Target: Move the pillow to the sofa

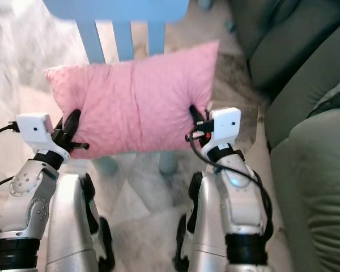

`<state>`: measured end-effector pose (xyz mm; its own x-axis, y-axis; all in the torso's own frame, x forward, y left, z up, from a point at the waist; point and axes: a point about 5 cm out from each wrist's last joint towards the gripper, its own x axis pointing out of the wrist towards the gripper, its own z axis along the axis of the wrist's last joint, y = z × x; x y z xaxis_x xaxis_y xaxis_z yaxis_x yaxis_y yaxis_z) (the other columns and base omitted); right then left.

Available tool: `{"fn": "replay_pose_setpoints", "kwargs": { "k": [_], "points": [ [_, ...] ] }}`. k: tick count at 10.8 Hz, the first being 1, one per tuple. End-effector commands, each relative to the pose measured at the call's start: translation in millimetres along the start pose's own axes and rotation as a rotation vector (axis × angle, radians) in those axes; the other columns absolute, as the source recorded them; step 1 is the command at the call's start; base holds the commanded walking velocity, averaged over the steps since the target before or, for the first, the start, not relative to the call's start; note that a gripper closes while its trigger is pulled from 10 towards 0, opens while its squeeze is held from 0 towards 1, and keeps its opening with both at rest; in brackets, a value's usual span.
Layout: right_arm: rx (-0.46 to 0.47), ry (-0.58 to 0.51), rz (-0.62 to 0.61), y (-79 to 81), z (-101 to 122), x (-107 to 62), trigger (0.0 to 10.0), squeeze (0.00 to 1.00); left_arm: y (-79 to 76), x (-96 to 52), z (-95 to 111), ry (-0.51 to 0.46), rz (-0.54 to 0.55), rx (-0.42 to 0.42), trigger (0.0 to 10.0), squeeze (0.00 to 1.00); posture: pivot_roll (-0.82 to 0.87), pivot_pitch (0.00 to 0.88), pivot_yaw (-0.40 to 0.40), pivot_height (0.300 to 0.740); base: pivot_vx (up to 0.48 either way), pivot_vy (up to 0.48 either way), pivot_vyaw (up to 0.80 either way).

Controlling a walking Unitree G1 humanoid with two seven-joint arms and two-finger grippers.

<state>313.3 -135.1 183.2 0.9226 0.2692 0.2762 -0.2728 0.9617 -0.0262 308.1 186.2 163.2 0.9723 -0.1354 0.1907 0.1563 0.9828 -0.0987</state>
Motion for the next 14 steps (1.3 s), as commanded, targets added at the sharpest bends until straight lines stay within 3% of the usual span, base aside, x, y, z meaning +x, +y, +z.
{"fn": "replay_pose_setpoints", "kwargs": {
  "k": [1, 3, 4, 7, 11, 14],
  "points": [
    [-0.011, 0.006, -0.044, 2.1, 0.2, -6.1, 0.0, 0.00, -0.1, -5.9, -4.4, 0.018, 0.003, 0.012, 0.0, 0.00, -0.01, 0.190, -0.020, 0.480, 0.000, 0.000, 0.00],
    [-0.023, 0.033, -0.078, 14.3, -2.5, -13.9, 0.0, 0.00, -6.6, -9.6, -10.2, 0.034, -0.018, 0.009, 0.0, 0.00, -0.01, 0.154, -0.021, 0.480, 0.000, 0.000, 0.00],
    [-0.031, 0.033, -0.108, 20.0, -1.2, -18.2, 0.0, 0.00, -17.0, -14.3, -13.0, 0.030, -0.040, 0.005, 0.0, 0.00, -0.01, 0.128, -0.026, 0.480, 0.000, 0.000, 0.00],
    [-0.063, 0.003, -0.161, 13.4, 3.1, -17.0, 0.0, 0.00, -31.2, -5.2, -13.3, -0.008, -0.061, -0.012, 0.0, 0.00, 0.00, 0.072, -0.053, 0.480, 0.000, 0.000, 0.00],
    [-0.052, -0.029, -0.173, 11.2, 7.5, -3.8, 0.0, 0.00, -31.4, 1.6, -12.9, -0.029, -0.059, -0.021, 0.0, 0.00, 0.03, 0.000, -0.069, 0.480, 0.000, 0.000, 0.00],
    [-0.044, -0.051, -0.181, 8.2, 10.7, -1.3, 0.0, 0.00, -32.7, 2.8, -13.3, -0.039, -0.067, -0.018, 0.0, 0.00, 0.04, 0.000, -0.076, 0.480, 0.000, 0.000, 0.00]
  ]
}}
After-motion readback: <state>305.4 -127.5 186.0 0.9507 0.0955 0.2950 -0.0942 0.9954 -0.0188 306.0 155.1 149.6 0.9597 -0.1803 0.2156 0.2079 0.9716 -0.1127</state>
